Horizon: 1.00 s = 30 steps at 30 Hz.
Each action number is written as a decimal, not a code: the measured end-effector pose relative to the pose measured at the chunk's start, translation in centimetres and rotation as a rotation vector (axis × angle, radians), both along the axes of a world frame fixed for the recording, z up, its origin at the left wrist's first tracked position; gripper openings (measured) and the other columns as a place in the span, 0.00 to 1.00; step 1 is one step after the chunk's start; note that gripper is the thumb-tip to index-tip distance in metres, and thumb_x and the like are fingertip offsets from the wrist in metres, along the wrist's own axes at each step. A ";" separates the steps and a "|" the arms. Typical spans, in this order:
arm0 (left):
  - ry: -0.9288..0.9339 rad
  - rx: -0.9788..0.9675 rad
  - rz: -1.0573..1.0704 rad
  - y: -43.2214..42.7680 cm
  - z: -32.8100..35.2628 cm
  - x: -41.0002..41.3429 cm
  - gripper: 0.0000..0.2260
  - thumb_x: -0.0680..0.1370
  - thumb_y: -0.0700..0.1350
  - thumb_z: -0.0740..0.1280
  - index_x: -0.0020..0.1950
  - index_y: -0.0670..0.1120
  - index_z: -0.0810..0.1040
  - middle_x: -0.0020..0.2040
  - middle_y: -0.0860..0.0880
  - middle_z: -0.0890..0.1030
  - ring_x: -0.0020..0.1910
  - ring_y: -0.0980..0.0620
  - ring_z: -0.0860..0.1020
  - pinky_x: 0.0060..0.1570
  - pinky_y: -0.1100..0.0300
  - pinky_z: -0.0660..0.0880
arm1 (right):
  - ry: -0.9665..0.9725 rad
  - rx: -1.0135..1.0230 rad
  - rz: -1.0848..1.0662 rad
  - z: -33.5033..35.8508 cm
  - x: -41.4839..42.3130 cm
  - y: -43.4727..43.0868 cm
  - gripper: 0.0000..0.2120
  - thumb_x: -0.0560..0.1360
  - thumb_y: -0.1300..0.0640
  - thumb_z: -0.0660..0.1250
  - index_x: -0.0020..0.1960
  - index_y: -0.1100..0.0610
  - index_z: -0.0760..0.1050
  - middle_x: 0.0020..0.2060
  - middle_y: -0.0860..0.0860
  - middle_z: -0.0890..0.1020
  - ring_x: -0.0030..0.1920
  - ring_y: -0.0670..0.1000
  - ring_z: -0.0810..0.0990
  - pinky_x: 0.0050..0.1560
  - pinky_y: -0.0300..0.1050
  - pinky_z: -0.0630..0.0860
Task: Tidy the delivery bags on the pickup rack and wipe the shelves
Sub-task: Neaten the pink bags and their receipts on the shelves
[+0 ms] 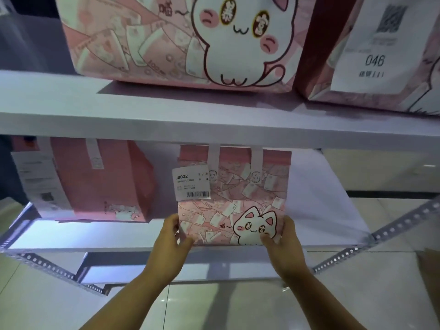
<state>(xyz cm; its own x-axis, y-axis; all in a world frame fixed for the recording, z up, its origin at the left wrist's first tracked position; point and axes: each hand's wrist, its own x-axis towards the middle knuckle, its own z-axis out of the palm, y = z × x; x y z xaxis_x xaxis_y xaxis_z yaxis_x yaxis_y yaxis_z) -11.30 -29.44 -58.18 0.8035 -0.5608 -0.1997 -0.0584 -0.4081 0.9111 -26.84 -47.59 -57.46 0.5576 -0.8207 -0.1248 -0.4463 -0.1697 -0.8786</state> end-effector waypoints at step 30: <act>-0.179 0.101 0.004 3.5 -6.1 -9.7 0.13 0.76 0.44 0.68 0.59 0.51 0.72 0.56 0.55 0.72 0.55 0.57 0.72 0.52 0.62 0.70 | 0.086 -0.075 0.041 -6.1 -8.6 4.2 0.14 0.77 0.58 0.65 0.62 0.53 0.71 0.56 0.45 0.75 0.55 0.44 0.74 0.52 0.37 0.69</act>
<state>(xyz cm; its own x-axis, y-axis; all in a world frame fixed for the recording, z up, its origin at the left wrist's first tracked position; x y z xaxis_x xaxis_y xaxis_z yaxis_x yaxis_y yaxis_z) -21.04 -25.98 -64.23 0.8336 -0.5416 -0.1085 -0.2138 -0.4975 0.8407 -35.42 -43.38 -63.59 0.5809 -0.8061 -0.1125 -0.5105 -0.2532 -0.8217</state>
